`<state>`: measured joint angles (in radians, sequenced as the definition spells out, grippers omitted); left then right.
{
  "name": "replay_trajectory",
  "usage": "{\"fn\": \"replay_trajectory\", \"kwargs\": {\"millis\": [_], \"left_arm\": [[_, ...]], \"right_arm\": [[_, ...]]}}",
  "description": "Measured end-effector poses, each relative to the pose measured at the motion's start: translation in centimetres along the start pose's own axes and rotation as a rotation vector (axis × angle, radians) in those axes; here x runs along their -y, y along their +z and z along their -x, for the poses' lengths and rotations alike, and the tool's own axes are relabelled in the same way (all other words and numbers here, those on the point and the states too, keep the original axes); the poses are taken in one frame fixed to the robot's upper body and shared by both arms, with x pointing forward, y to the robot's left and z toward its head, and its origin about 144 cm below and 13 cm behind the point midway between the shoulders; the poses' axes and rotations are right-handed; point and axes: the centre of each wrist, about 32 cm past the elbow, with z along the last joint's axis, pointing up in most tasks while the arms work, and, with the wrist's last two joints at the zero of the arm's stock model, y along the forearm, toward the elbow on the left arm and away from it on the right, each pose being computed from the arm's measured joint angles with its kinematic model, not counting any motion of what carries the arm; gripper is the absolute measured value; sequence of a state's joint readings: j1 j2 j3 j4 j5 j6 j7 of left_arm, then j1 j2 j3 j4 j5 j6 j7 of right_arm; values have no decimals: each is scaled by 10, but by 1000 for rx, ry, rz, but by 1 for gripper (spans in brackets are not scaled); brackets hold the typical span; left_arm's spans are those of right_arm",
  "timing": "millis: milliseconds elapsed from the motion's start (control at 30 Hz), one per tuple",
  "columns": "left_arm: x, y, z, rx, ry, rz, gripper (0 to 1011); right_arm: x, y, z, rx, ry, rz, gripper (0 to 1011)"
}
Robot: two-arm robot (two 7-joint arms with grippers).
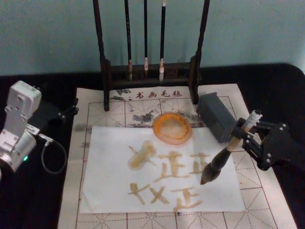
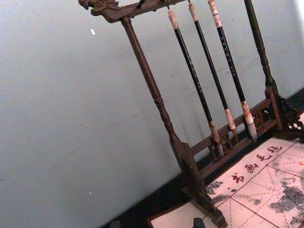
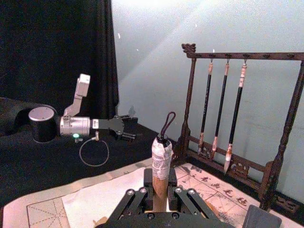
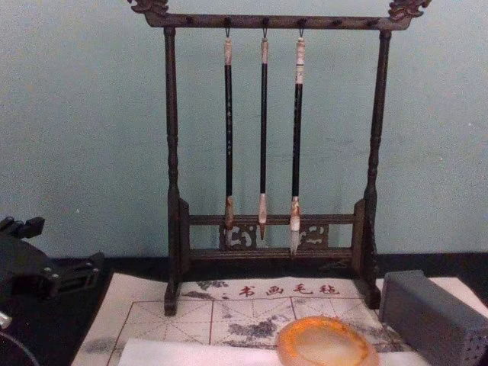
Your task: Pick up the brush from the inkstone, write on the paper, then place the brush back to its original position.
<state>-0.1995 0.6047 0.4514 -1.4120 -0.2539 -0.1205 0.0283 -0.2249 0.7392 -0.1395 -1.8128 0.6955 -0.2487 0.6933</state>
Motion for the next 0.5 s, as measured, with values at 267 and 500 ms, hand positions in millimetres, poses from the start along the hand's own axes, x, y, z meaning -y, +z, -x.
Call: {"fn": "replay_trajectory", "kwargs": {"millis": [267, 500], "left_arm": [[0, 0, 0, 0, 0, 0, 1001], [0, 0, 0, 0, 0, 0, 1001]], "right_arm": [[0, -1, 1, 4, 8, 5, 185], [0, -2, 1, 8, 10, 4, 185]]}}
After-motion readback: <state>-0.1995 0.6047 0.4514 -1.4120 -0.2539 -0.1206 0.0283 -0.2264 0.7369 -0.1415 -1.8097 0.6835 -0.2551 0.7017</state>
